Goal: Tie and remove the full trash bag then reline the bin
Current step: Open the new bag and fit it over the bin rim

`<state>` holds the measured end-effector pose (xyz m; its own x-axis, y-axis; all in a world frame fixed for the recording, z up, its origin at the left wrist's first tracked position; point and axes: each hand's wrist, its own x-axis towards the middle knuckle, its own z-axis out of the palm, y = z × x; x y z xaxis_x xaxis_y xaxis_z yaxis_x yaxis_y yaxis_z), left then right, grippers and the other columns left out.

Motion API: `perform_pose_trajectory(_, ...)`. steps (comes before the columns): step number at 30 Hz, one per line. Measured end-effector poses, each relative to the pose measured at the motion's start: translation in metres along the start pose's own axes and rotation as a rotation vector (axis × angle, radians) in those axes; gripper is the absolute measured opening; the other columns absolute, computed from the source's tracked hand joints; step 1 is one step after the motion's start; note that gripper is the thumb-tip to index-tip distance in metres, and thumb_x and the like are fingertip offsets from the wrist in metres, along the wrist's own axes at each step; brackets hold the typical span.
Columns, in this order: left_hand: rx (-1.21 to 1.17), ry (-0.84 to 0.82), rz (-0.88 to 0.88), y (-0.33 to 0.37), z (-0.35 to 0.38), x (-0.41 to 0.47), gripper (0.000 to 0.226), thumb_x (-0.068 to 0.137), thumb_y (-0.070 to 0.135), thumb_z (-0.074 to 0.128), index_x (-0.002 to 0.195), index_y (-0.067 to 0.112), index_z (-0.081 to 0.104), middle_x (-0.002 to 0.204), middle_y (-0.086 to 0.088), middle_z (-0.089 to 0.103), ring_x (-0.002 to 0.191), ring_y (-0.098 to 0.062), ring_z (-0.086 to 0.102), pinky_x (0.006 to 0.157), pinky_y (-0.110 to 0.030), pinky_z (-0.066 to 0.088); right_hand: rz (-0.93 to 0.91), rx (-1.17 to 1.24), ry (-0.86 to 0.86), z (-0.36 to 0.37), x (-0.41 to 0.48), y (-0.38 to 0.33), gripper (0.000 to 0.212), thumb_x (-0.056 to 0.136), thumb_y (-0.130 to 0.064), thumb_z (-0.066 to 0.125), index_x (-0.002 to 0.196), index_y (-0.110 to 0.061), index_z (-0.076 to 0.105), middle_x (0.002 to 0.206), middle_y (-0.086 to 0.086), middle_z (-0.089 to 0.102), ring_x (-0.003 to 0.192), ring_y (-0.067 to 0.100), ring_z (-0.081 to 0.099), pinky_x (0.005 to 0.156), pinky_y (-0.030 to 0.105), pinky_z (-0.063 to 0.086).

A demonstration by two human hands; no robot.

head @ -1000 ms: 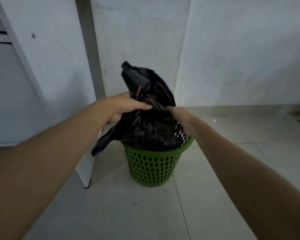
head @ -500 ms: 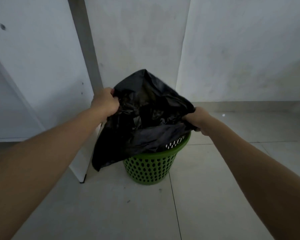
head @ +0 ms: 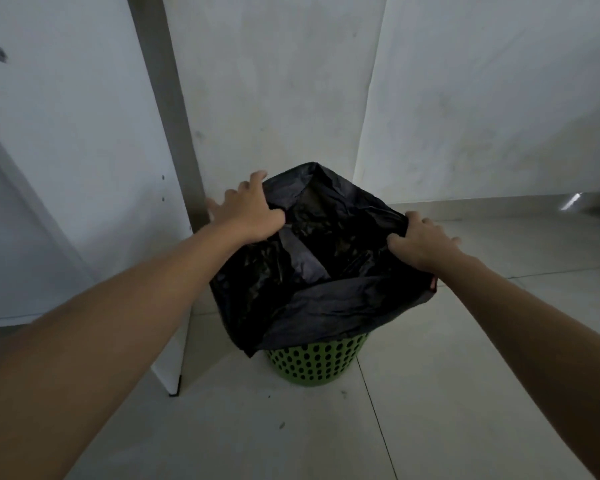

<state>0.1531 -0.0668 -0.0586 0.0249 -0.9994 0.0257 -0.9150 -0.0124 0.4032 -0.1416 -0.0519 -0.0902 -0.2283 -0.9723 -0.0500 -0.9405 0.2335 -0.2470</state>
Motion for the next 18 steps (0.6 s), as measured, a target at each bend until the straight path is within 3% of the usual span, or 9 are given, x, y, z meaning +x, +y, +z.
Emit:
perform_pose_trajectory(3, -0.025, 0.05, -0.016, 0.004, 0.006, 0.014, 0.071, 0.083, 0.061, 0.038, 0.147, 0.034, 0.023, 0.147, -0.002, 0.046, 0.13, -0.035, 0.046, 0.109, -0.062, 0.018, 0.031, 0.037, 0.064, 0.0, 0.011, -0.02, 0.076, 0.09, -0.066, 0.039, 0.14, -0.011, 0.036, 0.143, 0.018, 0.047, 0.133, 0.04, 0.044, 0.108, 0.061, 0.026)
perform_pose_trajectory(6, -0.145, 0.026, -0.075, -0.003, 0.007, 0.031, 0.061, 0.09, 0.065, 0.044, 0.139, 0.028, 0.041, 0.138, -0.003, 0.056, 0.122, -0.031, 0.054, 0.104, -0.046, 0.037, 0.041, 0.135, 0.097, 0.002, 0.028, -0.032, 0.072, 0.092, -0.063, 0.048, 0.135, -0.005, 0.04, 0.137, 0.019, 0.053, 0.128, 0.04, 0.049, 0.107, 0.055, 0.034)
perform_pose_trajectory(8, -0.218, 0.055, -0.044, -0.008, 0.011, 0.041, 0.042, 0.096, 0.054, 0.048, 0.124, 0.024, 0.059, 0.13, -0.005, 0.062, 0.115, -0.029, 0.058, 0.087, -0.032, 0.042, -0.008, 0.211, 0.118, 0.003, 0.042, -0.034, 0.057, 0.096, -0.05, 0.052, 0.124, 0.001, 0.05, 0.128, 0.024, 0.059, 0.121, 0.04, 0.054, 0.099, 0.045, 0.043)
perform_pose_trajectory(11, -0.289, 0.105, -0.058, -0.013, 0.018, 0.051, 0.037, 0.097, 0.051, 0.049, 0.109, 0.023, 0.07, 0.114, 0.0, 0.068, 0.101, -0.024, 0.06, 0.077, -0.027, 0.039, -0.058, 0.436, 0.136, -0.002, 0.065, -0.031, 0.038, 0.095, -0.037, 0.058, 0.103, -0.001, 0.066, 0.101, 0.017, 0.069, 0.099, 0.034, 0.064, 0.078, 0.032, 0.044)
perform_pose_trajectory(13, -0.389, 0.164, -0.147, -0.015, 0.019, 0.06, 0.038, 0.093, 0.055, 0.052, 0.102, 0.024, 0.073, 0.106, 0.003, 0.068, 0.1, -0.023, 0.062, 0.077, -0.026, 0.041, -0.004, 0.706, 0.085, -0.007, 0.079, -0.029, 0.035, 0.088, -0.041, 0.067, 0.09, -0.006, 0.07, 0.083, 0.008, 0.071, 0.083, 0.027, 0.068, 0.071, 0.03, 0.05)
perform_pose_trajectory(15, -0.499, 0.225, -0.241, -0.023, 0.02, 0.071, 0.032, 0.088, 0.053, 0.061, 0.097, 0.026, 0.076, 0.106, 0.003, 0.071, 0.101, -0.022, 0.064, 0.08, -0.025, 0.044, 0.07, 0.924, 0.011, -0.009, 0.096, -0.026, 0.033, 0.081, -0.04, 0.074, 0.083, -0.007, 0.071, 0.077, 0.007, 0.072, 0.072, 0.024, 0.071, 0.067, 0.03, 0.057)
perform_pose_trajectory(18, -0.415, 0.21, -0.33, -0.042, 0.026, 0.088, 0.014, 0.082, 0.041, 0.07, 0.08, 0.027, 0.074, 0.11, -0.001, 0.074, 0.103, -0.026, 0.066, 0.086, -0.024, 0.047, 0.219, 0.905, -0.006, -0.004, 0.124, -0.022, 0.028, 0.081, -0.027, 0.074, 0.075, -0.004, 0.058, 0.073, 0.009, 0.064, 0.062, 0.024, 0.062, 0.053, 0.026, 0.05)
